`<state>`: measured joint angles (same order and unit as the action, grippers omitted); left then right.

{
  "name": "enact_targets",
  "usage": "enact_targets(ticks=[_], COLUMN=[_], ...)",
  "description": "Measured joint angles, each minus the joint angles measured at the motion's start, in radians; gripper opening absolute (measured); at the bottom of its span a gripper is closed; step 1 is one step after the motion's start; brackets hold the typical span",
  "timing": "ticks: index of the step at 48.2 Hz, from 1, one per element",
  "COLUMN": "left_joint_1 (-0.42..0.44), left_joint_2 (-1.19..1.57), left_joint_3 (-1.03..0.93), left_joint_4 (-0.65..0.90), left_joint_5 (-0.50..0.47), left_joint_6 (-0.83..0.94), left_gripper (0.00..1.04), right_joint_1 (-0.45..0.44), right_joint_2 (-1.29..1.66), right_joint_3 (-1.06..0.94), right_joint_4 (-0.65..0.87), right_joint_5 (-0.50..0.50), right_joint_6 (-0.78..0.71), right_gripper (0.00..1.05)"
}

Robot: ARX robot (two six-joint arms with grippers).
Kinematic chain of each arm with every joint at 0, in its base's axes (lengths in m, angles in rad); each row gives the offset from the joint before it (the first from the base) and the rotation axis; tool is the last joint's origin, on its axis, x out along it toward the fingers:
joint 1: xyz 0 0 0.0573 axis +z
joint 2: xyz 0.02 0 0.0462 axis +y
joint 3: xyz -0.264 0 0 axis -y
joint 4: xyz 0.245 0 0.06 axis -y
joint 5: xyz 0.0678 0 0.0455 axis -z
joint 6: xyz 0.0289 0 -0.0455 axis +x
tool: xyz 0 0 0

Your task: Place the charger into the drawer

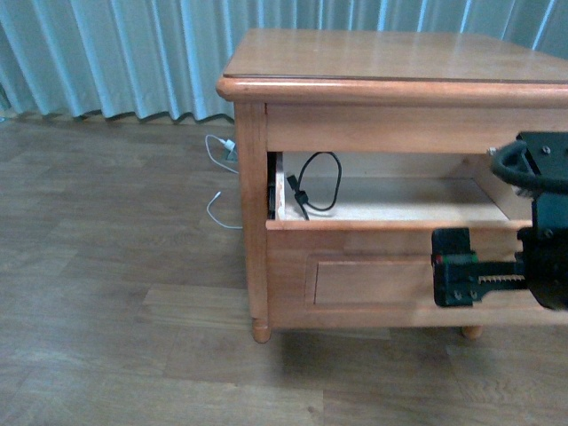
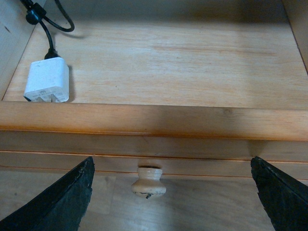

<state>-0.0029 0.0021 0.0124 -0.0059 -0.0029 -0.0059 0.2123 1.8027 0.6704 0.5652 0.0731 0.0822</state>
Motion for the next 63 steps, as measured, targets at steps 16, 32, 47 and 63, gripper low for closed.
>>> enact_targets(ticks=[16,32,47,63], left_joint_1=[0.0,0.0,0.0,0.0], left_joint_2=[0.0,0.0,0.0,0.0], left_joint_3=[0.0,0.0,0.0,0.0], left_joint_4=[0.0,0.0,0.0,0.0], left_joint_5=[0.0,0.0,0.0,0.0], left_joint_6=[0.0,0.0,0.0,0.0], left_gripper=[0.99,0.99,0.99,0.99], right_joint_1=[-0.03,-0.071,-0.067,-0.079], right_joint_2=[0.235,0.414,0.482,0.455], right_joint_3=[0.262,0.503,0.556,0.533], right_joint_4=[0.105,0.147,0.187,0.176], right_joint_5=[0.067,0.159,0.252,0.204], right_joint_6=[0.021,0.078,0.11,0.116], right_gripper=[0.97,0.97,0.97,0.97])
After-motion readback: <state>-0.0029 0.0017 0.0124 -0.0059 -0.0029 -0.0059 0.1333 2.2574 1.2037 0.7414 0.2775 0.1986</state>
